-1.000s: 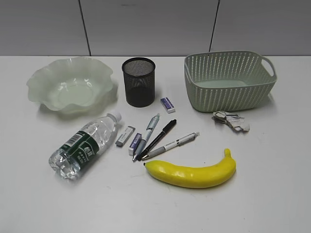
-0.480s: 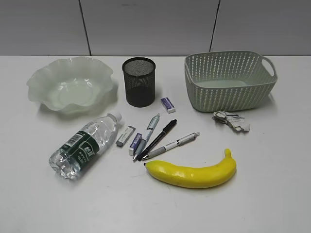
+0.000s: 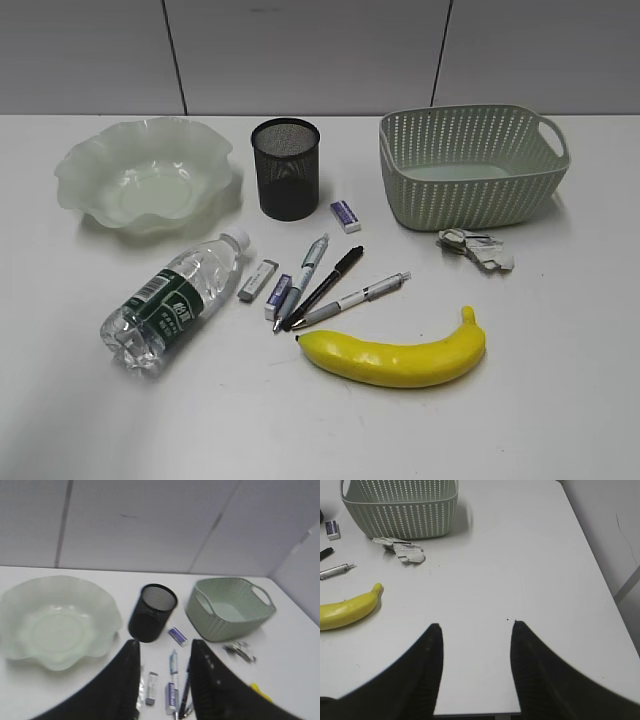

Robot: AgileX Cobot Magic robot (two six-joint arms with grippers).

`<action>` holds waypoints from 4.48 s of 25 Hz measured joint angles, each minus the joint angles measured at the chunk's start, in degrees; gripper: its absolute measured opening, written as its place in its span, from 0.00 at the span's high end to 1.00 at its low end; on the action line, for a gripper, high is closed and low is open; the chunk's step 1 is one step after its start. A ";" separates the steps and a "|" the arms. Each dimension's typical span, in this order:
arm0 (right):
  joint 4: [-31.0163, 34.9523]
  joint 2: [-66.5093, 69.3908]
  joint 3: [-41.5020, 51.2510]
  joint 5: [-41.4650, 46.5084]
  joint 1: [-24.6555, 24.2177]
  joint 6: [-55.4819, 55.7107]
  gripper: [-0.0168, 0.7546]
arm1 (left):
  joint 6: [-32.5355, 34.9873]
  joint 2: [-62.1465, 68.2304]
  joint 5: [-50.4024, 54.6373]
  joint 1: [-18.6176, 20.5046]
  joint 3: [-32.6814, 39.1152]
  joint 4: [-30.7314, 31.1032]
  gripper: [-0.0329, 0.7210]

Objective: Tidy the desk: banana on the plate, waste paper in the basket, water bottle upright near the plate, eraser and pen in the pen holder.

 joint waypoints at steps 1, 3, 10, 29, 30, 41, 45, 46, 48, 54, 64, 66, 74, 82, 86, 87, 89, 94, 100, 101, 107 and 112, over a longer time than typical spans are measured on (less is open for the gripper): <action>0.00 0.00 0.00 0.00 0.00 -0.06 0.51 | 6.18 4.97 2.39 0.00 -1.60 -4.38 0.62; 0.00 0.00 0.00 0.00 0.00 -0.06 0.51 | 18.59 15.53 8.78 0.00 -5.26 -11.55 0.62; -0.04 0.00 0.00 0.00 0.00 -0.06 0.51 | 27.52 42.31 19.06 -10.40 -23.43 -6.24 0.62; -0.04 0.00 0.00 0.00 0.00 -0.07 0.51 | 17.90 78.72 4.53 -53.00 -43.02 30.66 0.31; -0.04 0.00 0.00 0.00 0.00 -0.07 0.51 | 17.90 79.63 2.74 -53.41 -43.02 30.72 0.31; -0.04 0.00 0.00 0.00 0.00 0.00 0.51 | 17.85 87.86 -2.29 -53.95 -44.42 30.61 0.30; -0.04 0.00 0.00 0.00 0.00 -0.06 0.51 | 17.85 89.24 -2.49 -53.95 -44.79 30.55 0.44; -0.04 0.00 0.00 0.00 0.00 -0.06 0.51 | 17.85 89.24 -2.49 -53.95 -45.13 30.55 0.52; -0.04 0.00 0.00 0.00 0.00 -0.06 0.51 | 17.85 88.99 -2.28 -53.95 -46.24 30.11 0.52; -0.04 0.00 0.00 0.00 0.00 -0.06 0.51 | 17.73 85.16 2.87 -53.95 -53.41 23.88 0.52; -0.04 0.00 0.00 0.00 0.00 -0.06 0.51 | 0.19 68.37 8.82 -45.50 -58.94 40.03 0.52; -0.04 0.00 0.00 0.00 0.00 -0.06 0.51 | -2.65 66.47 9.02 -40.32 -59.00 42.31 0.52; -0.04 0.00 0.00 0.00 0.00 -0.06 0.51 | -6.81 69.87 11.51 -19.03 -58.68 42.02 0.52; -0.04 0.00 0.00 0.00 0.00 -0.12 0.51 | -7.70 82.78 10.59 -13.03 -58.39 37.81 0.52; -0.04 0.00 0.00 0.00 0.00 -0.12 0.51 | -7.90 85.07 8.65 -13.03 -58.38 37.75 0.50; -0.04 0.00 0.00 0.00 0.00 -0.07 0.51 | -7.90 84.99 8.10 -13.03 -58.38 37.75 0.45; -0.04 0.00 0.00 0.00 0.00 -0.07 0.51 | -7.97 84.43 7.82 -13.03 -58.38 37.79 0.33; -0.04 0.00 0.00 0.00 0.00 -0.07 0.51 | -8.09 80.18 9.91 -13.03 -58.38 39.01 0.23; -0.04 0.00 0.00 0.00 0.00 -0.13 0.51 | -16.23 68.49 16.74 -12.96 -58.38 44.82 0.24; -0.04 0.00 0.00 0.00 0.00 -0.13 0.51 | -17.58 65.77 19.12 -12.96 -58.38 45.45 0.26; -0.04 0.00 0.00 0.00 0.00 -0.13 0.51 | -23.41 49.48 33.00 -12.96 -58.44 46.79 0.35; -0.04 0.00 0.00 0.00 0.00 -0.13 0.51 | -27.56 34.89 34.21 -12.96 -56.10 47.85 0.36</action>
